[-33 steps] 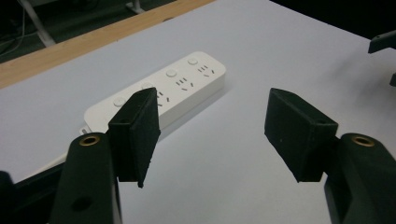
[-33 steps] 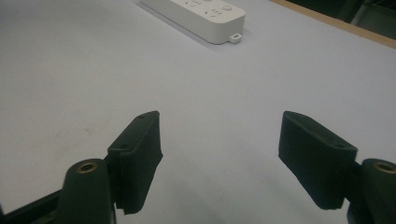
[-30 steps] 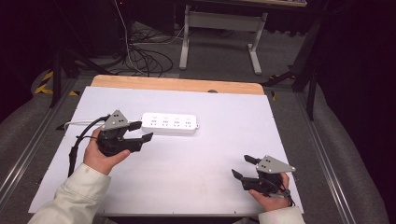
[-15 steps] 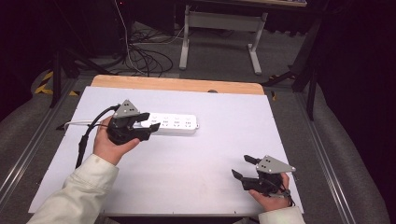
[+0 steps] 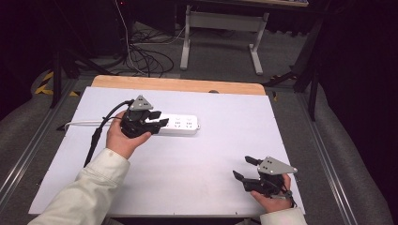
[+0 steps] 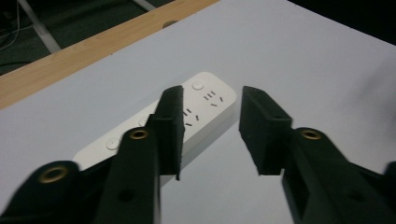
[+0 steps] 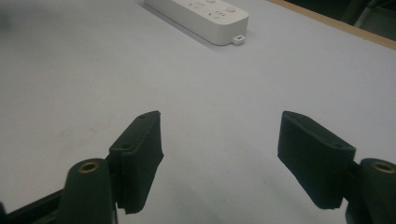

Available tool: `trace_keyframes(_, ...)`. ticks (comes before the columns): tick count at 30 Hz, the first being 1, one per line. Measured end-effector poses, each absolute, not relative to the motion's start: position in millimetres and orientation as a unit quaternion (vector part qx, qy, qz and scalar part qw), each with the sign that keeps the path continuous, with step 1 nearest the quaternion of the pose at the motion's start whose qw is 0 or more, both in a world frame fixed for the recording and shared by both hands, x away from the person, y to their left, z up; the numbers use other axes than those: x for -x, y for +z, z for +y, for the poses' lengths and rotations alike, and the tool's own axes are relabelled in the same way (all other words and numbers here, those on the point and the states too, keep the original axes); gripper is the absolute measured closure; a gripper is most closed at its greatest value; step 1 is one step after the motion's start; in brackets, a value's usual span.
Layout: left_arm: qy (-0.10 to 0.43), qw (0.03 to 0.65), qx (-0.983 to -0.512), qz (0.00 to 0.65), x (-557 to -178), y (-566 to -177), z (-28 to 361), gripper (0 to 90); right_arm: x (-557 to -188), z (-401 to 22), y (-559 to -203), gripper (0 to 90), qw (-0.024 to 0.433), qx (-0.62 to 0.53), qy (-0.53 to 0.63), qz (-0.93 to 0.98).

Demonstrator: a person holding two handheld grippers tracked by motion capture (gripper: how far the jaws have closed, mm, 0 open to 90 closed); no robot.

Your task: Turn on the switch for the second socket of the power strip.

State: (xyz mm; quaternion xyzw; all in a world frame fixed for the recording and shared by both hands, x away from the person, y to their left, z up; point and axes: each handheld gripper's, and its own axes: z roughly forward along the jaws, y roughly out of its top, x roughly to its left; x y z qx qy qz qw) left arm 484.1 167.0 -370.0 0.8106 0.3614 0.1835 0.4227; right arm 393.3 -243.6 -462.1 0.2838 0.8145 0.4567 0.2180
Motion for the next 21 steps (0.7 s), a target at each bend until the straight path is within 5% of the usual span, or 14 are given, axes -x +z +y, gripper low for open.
trace_keyframes(5,0.165,0.428,-0.807,0.373,-494.5,-371.5,171.4,89.6,-393.3,-243.3,-462.4,32.6,0.214,-0.282,0.456,0.817)
trace_keyframes(21,0.157,0.452,-0.782,0.399,-532.6,-402.3,172.3,89.8,-392.8,-243.5,-462.7,33.3,0.209,-0.278,0.459,0.817)
